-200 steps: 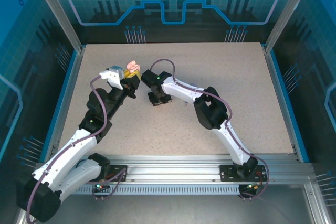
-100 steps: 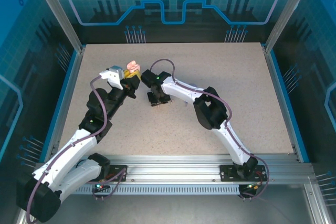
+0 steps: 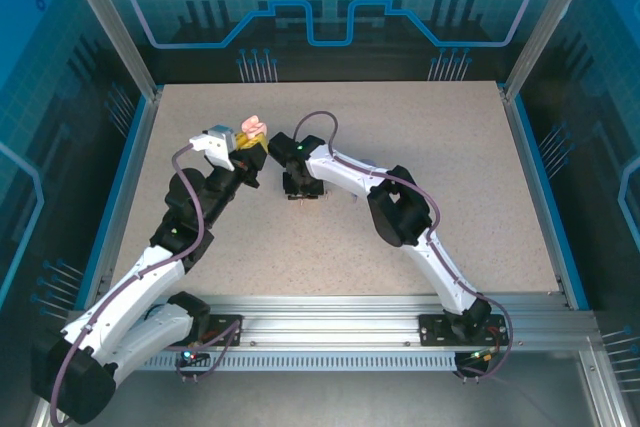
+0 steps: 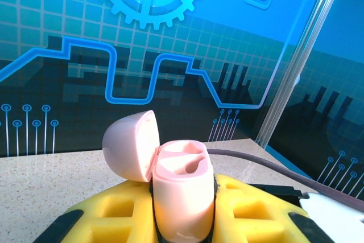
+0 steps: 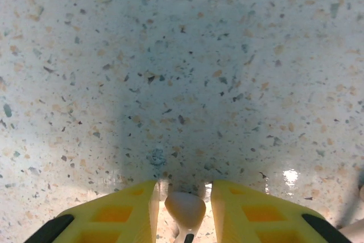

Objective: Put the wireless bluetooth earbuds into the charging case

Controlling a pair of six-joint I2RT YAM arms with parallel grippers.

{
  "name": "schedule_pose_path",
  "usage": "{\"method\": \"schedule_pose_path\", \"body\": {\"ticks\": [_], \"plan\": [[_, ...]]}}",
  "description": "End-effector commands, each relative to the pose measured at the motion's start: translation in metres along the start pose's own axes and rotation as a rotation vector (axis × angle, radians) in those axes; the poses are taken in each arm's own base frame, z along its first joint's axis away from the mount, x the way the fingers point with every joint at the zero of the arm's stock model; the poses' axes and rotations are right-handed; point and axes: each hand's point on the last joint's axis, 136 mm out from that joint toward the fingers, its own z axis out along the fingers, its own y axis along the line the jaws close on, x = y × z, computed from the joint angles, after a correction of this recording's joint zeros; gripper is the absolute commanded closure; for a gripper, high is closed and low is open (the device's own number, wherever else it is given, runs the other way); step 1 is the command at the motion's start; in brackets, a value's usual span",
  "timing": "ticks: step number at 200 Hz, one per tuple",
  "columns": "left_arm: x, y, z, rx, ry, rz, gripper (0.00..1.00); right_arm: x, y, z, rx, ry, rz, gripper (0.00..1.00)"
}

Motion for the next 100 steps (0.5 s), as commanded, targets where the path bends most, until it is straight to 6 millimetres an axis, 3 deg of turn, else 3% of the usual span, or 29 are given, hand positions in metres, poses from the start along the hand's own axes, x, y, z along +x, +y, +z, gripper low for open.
{"method": "schedule_pose_path", "body": {"ticks": [1, 68, 100], "plan": [[-0.01, -0.003, -0.002, 0.016, -0.046, 0.008, 1.0, 0.033, -0.019, 0.019, 0.122, 0.108, 0.067, 0.7], [-0.01, -0.003, -0.001, 0.019, -0.048, 0.005, 1.0, 0.033, -0.013, 0.018, 0.127, 0.101, 0.075, 0.74], [-0.009, -0.003, -0.001, 0.019, -0.046, 0.001, 1.0, 0.032, -0.009, 0.02, 0.111, 0.104, 0.079, 0.81]]}}
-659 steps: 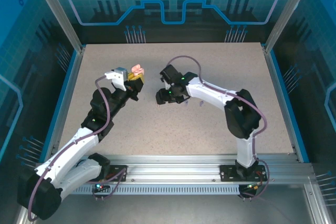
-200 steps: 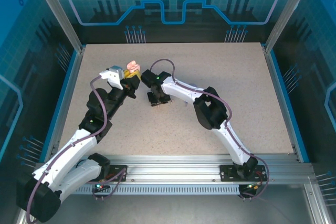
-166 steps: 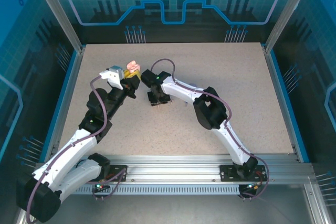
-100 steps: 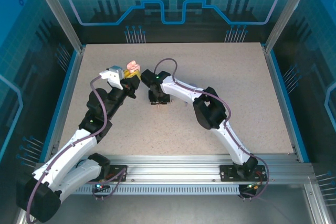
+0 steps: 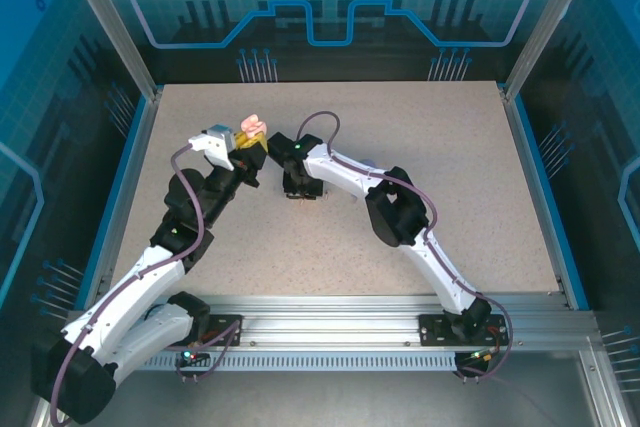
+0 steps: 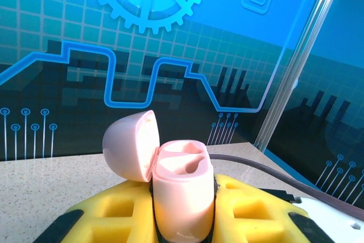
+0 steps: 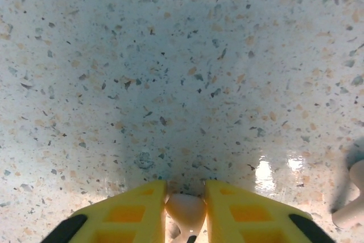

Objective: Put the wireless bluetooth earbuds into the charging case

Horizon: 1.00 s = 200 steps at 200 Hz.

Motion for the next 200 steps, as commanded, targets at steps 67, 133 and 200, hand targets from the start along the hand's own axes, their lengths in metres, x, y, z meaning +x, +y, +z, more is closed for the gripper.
{"method": "schedule_pose_path", "body": {"ticks": [67, 133, 200], "plan": [[-0.006, -0.003, -0.002, 0.017, -0.03, 0.003, 1.0, 0.02, -0.007, 0.001, 0.039, 0.028, -0.025, 0.85], [-0.01, -0.011, -0.006, 0.063, -0.039, -0.002, 1.0, -0.001, -0.015, -0.071, -0.029, -0.146, -0.061, 0.86], [-0.023, -0.042, -0.01, 0.22, -0.049, 0.002, 1.0, -0.016, -0.044, -0.15, -0.07, -0.299, -0.091, 0.86]]}}
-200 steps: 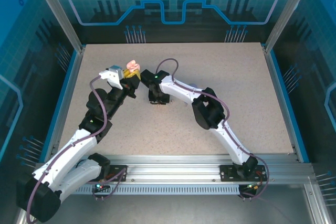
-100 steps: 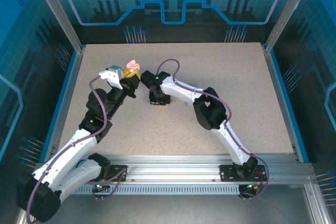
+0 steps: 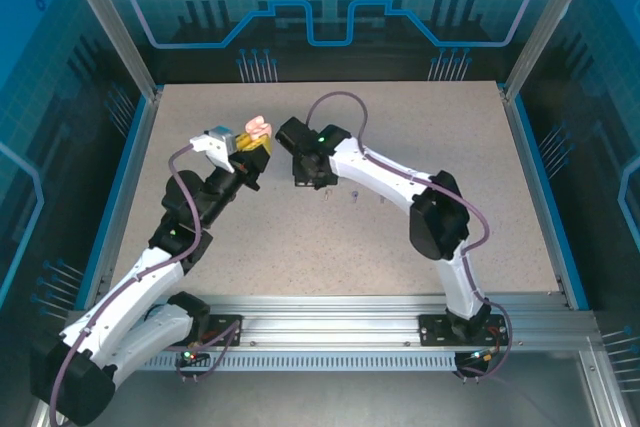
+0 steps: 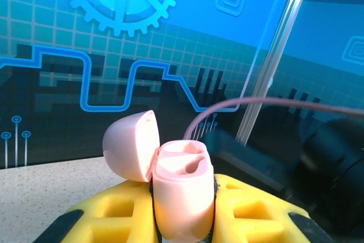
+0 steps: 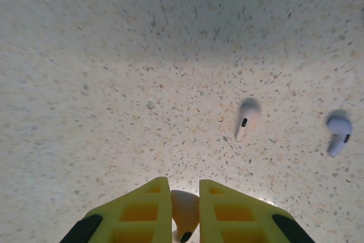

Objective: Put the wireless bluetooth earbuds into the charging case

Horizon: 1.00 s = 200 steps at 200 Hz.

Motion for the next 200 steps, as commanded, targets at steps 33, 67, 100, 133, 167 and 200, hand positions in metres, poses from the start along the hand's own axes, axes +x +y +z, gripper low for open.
{"method": "schedule_pose_path", "body": {"ticks": [33, 67, 100, 133, 167, 200], "plan": [[-0.031, -0.039, -0.005, 0.174, -0.066, 0.06, 1.0, -0.03, -0.035, -0.074, -0.019, -0.151, -0.061, 0.86], [-0.033, -0.044, -0.004, 0.197, -0.098, 0.11, 1.0, -0.056, -0.046, -0.118, -0.077, -0.246, -0.087, 0.86], [-0.03, -0.04, -0.004, 0.176, -0.114, 0.126, 1.0, -0.084, -0.048, -0.162, -0.159, -0.353, -0.108, 0.86], [-0.028, -0.043, 0.003, 0.195, -0.133, 0.127, 1.0, -0.102, -0.037, -0.214, -0.277, -0.498, -0.167, 0.86], [-0.021, -0.049, 0.014, 0.216, -0.119, 0.151, 1.0, -0.109, -0.024, -0.26, -0.4, -0.621, -0.258, 0.86], [-0.024, -0.055, 0.022, 0.233, -0.126, 0.196, 1.0, -0.109, -0.008, -0.294, -0.513, -0.717, -0.359, 0.86]]}}
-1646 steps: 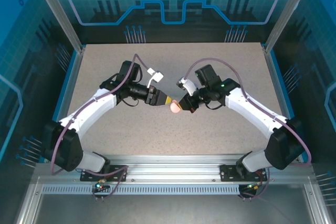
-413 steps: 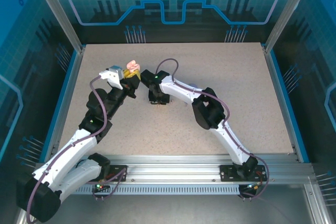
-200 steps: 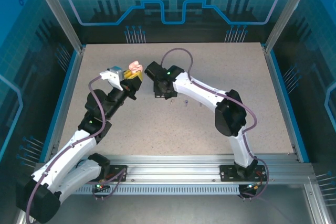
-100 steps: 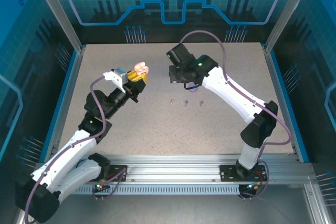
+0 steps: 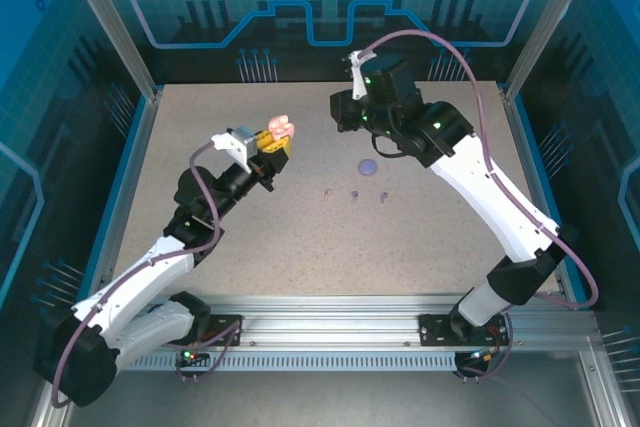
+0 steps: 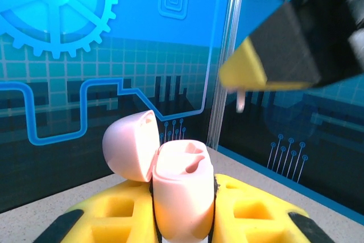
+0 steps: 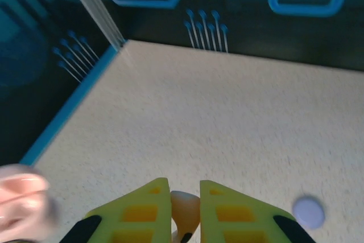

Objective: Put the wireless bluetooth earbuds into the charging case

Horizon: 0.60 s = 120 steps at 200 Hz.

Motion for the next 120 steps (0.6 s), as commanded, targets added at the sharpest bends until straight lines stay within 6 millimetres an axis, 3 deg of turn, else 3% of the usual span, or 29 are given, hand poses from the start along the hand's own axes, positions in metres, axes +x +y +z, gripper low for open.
{"method": "schedule_pose_path", "body": {"ticks": [1, 49, 120], "plan": [[-0.033, -0.012, 0.005, 0.046, -0.095, 0.079, 1.0, -0.031, 0.025, -0.02, -0.138, -0.123, -0.099, 0.86], [-0.042, -0.024, 0.015, 0.092, -0.092, 0.125, 1.0, -0.045, 0.052, -0.037, -0.275, -0.192, -0.184, 0.86], [-0.046, -0.033, 0.028, 0.144, -0.051, 0.208, 1.0, -0.042, 0.085, -0.051, -0.374, -0.233, -0.26, 0.86]]}}
